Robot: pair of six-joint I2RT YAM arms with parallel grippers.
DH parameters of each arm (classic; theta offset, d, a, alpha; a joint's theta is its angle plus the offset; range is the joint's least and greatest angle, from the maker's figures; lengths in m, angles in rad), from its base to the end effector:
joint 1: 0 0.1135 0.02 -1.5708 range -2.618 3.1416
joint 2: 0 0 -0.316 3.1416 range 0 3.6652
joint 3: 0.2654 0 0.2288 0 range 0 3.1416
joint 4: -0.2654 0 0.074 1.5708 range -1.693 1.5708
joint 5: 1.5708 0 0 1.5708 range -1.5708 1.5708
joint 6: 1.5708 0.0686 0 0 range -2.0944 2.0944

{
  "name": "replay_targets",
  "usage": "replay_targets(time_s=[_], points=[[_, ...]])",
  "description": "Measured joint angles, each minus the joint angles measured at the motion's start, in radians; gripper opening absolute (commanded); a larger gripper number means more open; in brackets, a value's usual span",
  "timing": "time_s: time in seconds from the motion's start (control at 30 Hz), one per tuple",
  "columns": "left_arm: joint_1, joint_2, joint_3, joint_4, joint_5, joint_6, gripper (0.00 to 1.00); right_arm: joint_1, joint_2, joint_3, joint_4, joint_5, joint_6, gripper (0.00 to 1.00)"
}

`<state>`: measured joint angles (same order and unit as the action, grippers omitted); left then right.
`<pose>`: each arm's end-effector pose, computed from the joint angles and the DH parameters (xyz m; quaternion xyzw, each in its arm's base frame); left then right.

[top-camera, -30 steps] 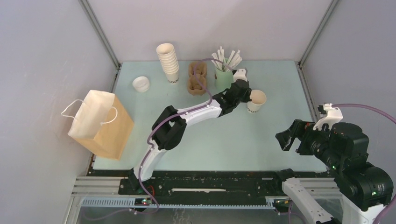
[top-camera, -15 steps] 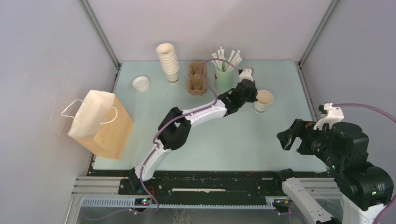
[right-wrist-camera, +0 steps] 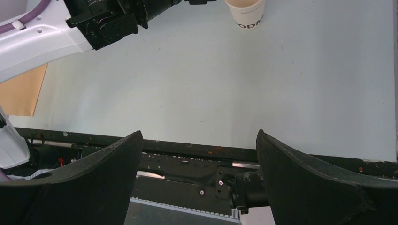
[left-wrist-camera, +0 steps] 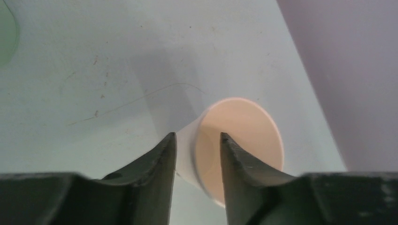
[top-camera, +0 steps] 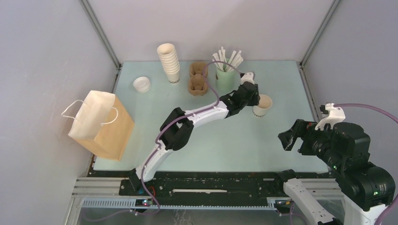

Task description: Pack the takeout coffee

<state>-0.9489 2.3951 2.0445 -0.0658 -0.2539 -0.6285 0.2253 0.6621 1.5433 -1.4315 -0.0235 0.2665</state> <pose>0.3684 -0.4844 0.2518 0.0644 0.8316 -0.3092 0.4567 -0.0135 -0.0015 0.4417 0.0122 0.8725 0.1288 0.4712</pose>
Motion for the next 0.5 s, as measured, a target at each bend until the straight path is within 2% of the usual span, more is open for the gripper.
replay_targets(time_s=[0.07,0.2,0.37,0.5], points=[[0.000,-0.010,-0.009,-0.018,0.000,0.002,0.68,0.000,0.000,0.000,0.001,0.000,0.000,1.00],[0.009,-0.125,-0.123,-0.086,0.010,0.008,0.79,0.000,-0.002,-0.029,0.024,-0.007,0.001,1.00],[0.053,-0.459,-0.329,-0.227,0.024,0.055,0.85,0.000,-0.003,-0.111,0.085,-0.039,0.005,1.00],[0.123,-0.808,-0.460,-0.345,0.011,0.100,0.87,0.000,0.005,-0.191,0.143,-0.083,0.010,0.99]])
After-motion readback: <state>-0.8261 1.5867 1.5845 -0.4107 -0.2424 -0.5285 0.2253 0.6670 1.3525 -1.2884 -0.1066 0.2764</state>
